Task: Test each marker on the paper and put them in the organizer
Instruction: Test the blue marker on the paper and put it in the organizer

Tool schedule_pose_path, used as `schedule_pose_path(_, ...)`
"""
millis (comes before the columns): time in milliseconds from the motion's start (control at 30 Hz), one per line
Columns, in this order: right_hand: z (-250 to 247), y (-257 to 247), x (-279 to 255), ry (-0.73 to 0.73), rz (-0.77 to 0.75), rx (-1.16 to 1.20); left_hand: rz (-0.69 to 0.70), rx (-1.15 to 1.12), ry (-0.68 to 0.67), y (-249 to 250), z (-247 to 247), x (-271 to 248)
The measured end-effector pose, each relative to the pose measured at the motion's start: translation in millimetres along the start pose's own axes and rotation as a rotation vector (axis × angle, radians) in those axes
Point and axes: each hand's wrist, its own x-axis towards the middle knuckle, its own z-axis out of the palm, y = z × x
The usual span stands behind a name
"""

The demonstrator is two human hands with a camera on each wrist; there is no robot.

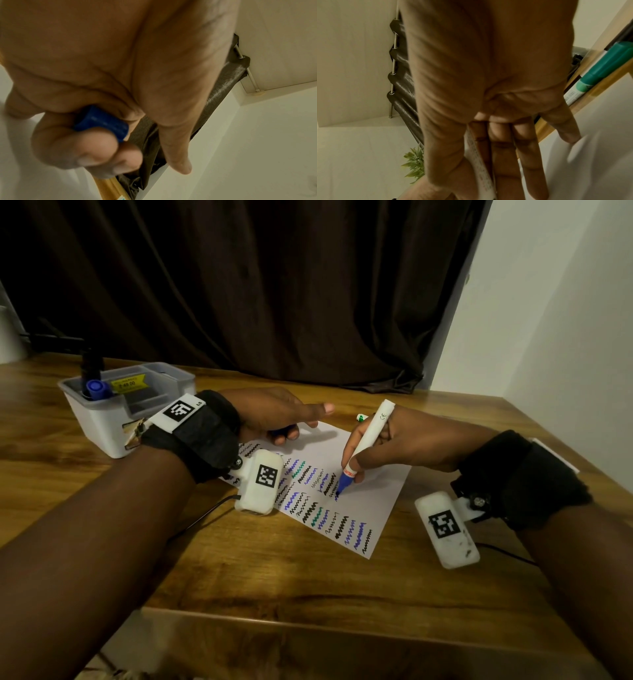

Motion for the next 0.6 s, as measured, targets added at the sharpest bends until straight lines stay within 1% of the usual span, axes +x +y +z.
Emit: schedule_pose_path(600, -3.0, 2.2, 2.6, 0.038, -0.013, 0.002, -0.002, 0.0, -0.007, -0.3, -0.5, 1.2)
